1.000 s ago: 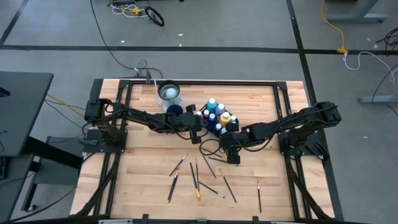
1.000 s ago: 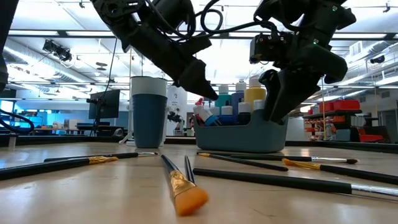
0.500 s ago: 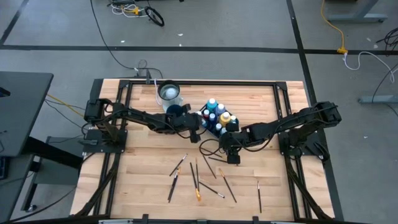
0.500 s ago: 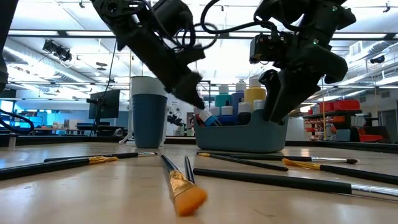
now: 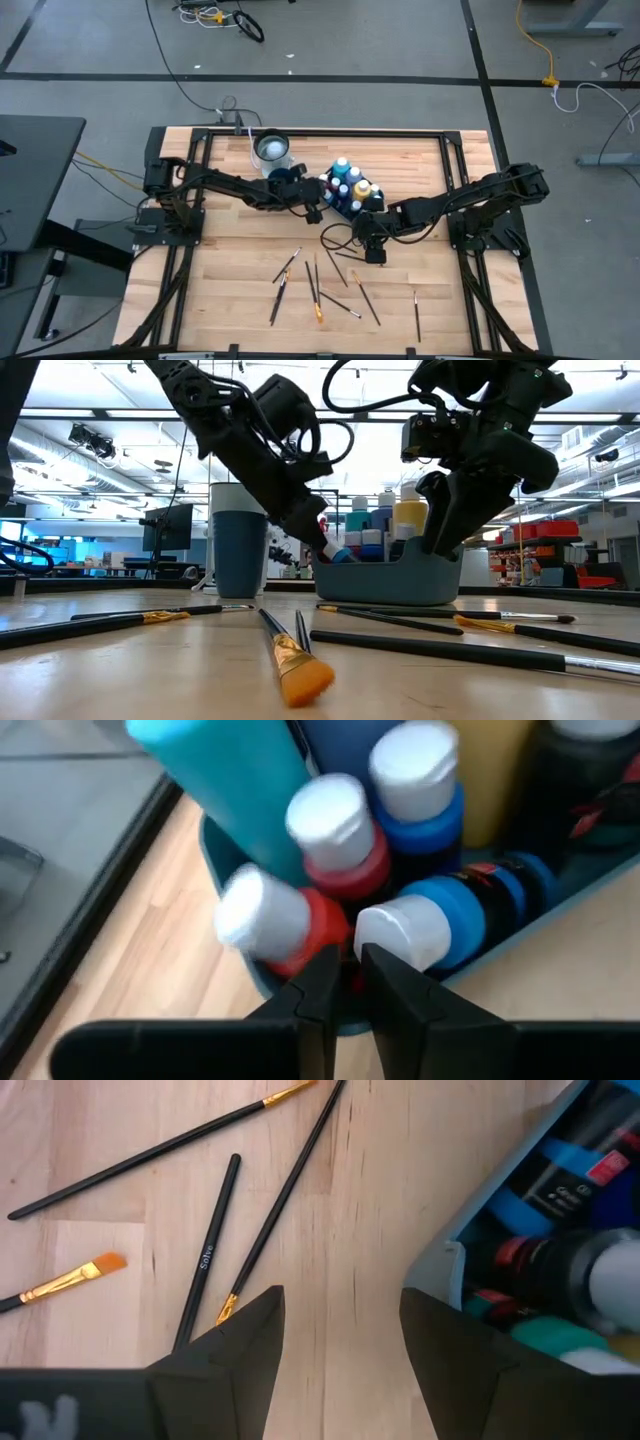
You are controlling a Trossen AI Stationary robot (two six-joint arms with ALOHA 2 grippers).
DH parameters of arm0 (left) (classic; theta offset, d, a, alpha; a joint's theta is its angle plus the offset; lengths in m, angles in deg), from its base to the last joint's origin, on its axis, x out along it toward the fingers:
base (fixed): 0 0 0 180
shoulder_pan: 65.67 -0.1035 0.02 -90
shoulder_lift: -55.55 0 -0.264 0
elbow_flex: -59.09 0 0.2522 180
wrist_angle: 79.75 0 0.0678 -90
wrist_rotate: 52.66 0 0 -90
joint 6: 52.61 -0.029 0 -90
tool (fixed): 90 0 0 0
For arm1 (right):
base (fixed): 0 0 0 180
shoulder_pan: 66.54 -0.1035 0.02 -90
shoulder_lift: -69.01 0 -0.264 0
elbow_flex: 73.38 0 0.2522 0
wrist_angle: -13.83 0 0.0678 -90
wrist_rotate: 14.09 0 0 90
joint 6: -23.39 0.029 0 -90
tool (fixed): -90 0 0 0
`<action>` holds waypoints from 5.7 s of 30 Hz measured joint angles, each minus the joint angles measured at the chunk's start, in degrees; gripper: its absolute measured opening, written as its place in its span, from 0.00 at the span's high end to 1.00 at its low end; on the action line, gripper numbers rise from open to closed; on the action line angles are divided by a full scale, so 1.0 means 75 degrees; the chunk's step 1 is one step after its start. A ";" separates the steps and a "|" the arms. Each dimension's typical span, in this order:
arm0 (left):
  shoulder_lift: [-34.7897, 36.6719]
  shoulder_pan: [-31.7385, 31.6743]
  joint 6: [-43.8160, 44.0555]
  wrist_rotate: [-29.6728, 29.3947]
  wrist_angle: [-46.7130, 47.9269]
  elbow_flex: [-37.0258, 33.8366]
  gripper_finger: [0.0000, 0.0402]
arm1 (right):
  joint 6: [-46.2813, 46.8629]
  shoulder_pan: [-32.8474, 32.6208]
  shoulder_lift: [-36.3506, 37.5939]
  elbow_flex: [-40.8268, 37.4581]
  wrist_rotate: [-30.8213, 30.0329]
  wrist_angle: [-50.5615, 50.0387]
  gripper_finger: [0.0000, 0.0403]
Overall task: Pick & Place Paint Supplies
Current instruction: Put the blue paint bottle into the blue bin, then put the silver paint brush into the blue cup
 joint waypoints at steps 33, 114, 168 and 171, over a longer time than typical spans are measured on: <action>0.0006 0.0148 -0.0209 0.1594 -0.1665 0.0002 0.87 | -0.0333 0.0000 0.0006 0.0000 -0.0112 0.0575 0.49; -0.0163 0.2928 0.5908 0.0464 0.1683 -0.0706 0.98 | -0.0838 -0.0405 0.0006 0.0003 0.1169 0.3261 0.49; 0.2855 0.0325 -0.2266 -0.2643 -0.8102 -0.4294 1.00 | -0.0961 -0.0402 0.0006 0.0000 0.1172 0.3064 0.49; 0.2847 0.0325 -0.2198 -0.2330 -0.7980 -0.4642 0.98 | -0.1030 -0.0402 0.0006 0.0000 0.1172 0.3102 0.49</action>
